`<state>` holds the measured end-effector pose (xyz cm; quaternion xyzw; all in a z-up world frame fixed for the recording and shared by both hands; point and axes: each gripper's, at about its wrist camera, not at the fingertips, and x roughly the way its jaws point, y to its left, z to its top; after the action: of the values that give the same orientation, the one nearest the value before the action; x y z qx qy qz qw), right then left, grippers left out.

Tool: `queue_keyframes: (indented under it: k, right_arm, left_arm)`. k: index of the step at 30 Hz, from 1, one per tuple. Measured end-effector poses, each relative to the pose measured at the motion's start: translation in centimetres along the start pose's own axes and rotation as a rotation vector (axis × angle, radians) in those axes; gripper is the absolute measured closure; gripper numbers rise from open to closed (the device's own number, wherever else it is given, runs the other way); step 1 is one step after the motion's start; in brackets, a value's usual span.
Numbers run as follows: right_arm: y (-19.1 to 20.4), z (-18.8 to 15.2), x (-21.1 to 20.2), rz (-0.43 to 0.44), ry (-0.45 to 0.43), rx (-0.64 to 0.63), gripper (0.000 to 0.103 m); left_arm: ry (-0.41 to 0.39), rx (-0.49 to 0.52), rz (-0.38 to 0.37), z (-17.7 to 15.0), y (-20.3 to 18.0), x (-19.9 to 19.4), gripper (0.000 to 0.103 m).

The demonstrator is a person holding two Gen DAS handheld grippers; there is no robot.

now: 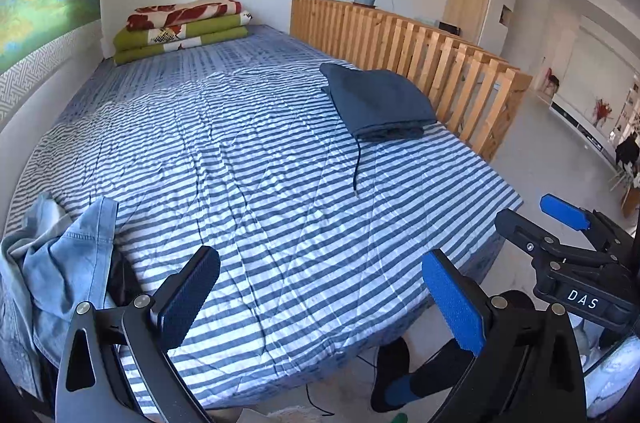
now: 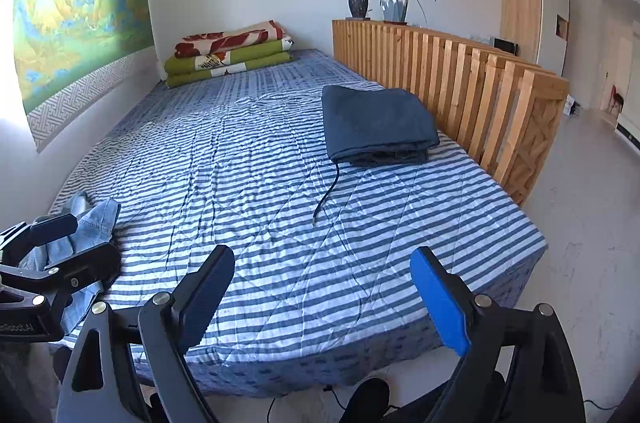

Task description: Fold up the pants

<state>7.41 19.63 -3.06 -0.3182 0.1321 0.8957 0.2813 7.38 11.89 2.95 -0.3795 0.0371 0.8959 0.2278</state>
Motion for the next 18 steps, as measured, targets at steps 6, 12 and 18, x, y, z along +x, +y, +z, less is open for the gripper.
queue_keyframes:
  k: [6, 12, 18]
  right_arm:
    - [-0.8, -0.3, -0.9, -0.033, -0.005, 0.034, 0.016]
    - [-1.2, -0.3, -2.1, -0.073, -0.027, 0.036, 0.016]
    - [-0.5, -1.1, -2.2, -0.069, -0.021, 0.016, 0.016]
  left_arm:
    - [-0.002, 0.018, -0.007, 0.2, -0.9, -0.3, 0.001]
    - [-0.013, 0.058, -0.015, 0.6, -2.2, -0.6, 0.000]
    - [0.019, 0.069, -0.028, -0.5, -2.8, -0.2, 0.000]
